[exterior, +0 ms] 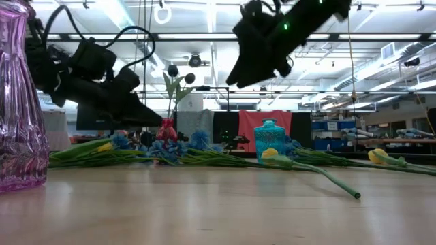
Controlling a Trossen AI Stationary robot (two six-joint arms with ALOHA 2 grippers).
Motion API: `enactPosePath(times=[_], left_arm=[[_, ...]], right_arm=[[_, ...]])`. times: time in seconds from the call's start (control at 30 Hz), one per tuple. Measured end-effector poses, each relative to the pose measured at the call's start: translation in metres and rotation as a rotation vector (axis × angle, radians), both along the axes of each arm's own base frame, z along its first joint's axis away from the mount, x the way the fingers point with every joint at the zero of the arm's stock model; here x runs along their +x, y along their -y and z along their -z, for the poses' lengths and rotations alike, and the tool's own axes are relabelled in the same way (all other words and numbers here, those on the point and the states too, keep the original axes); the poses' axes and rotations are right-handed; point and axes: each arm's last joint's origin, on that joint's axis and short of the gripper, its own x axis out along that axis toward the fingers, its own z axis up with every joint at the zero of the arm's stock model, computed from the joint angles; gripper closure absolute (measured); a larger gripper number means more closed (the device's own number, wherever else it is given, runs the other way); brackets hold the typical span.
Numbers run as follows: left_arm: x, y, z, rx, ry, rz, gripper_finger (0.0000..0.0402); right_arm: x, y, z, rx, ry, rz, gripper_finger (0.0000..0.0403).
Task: Sort flowers into vase by color
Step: Put the black tulip into the red vase
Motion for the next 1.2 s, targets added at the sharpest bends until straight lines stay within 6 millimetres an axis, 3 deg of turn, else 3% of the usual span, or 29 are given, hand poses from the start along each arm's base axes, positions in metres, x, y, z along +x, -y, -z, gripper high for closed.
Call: enactPosePath(times=[0.1, 0.27, 0.43, 0.6, 0.8, 0.93, 1.2], left_arm=[[-0.002, 0.006, -0.007, -0.001, -0.001, -0.002, 0.02], [-0.002, 0.013, -0.019, -0.034, -0.088, 0.005, 0.02], [-0.001, 0.018, -0.033, -0.065, -0.311, -0.044, 0.02], [-0.001, 0.028, -0.053, -0.179, -0.521, -0.091, 0.0199], [-0.002, 0.052, -0.078, -0.216, -0.608, -0.258, 0.0199], [-0.006, 0.072, -0.087, -0.301, -0.599, -0.321, 0.0199], [-0.026, 0.109, -0.077, -0.521, -0.728, -0.475, 0.0199]], right_arm=[[-0.004, 0.004, 0.016, 0.02, 0.028, -0.033, 0.0174], [-0.005, 0.01, 0.02, -0.012, 0.096, -0.061, 0.0174], [0.002, 0.028, 0.007, -0.117, 0.192, -0.106, 0.0174], [-0.001, 0.063, -0.012, -0.149, 0.294, -0.204, 0.0174], [-0.005, 0.09, -0.017, -0.115, 0.362, -0.273, 0.0186], [-0.006, 0.091, -0.015, -0.073, 0.358, -0.262, 0.0198], [-0.009, 0.068, 0.0, -0.106, 0.328, -0.313, 0.0204]])
